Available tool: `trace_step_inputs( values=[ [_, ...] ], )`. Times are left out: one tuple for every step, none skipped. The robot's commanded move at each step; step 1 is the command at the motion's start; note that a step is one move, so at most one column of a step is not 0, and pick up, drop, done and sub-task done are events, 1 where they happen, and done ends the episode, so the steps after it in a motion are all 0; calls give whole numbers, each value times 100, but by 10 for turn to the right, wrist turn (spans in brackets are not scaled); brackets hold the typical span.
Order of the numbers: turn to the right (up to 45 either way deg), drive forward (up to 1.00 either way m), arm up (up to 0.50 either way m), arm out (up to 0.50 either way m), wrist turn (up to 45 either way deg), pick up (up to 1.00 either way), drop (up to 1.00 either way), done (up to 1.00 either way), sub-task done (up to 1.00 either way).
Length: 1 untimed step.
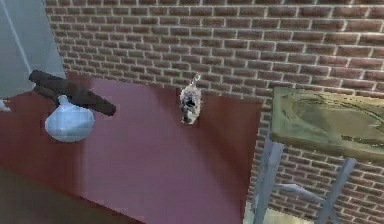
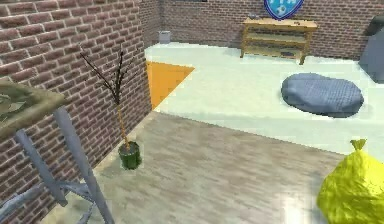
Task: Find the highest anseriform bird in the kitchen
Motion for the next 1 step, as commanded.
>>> trace_step_inputs(
  values=[
    [0, 0, 0, 0, 0, 0, 0, 100, 0]
  ],
)
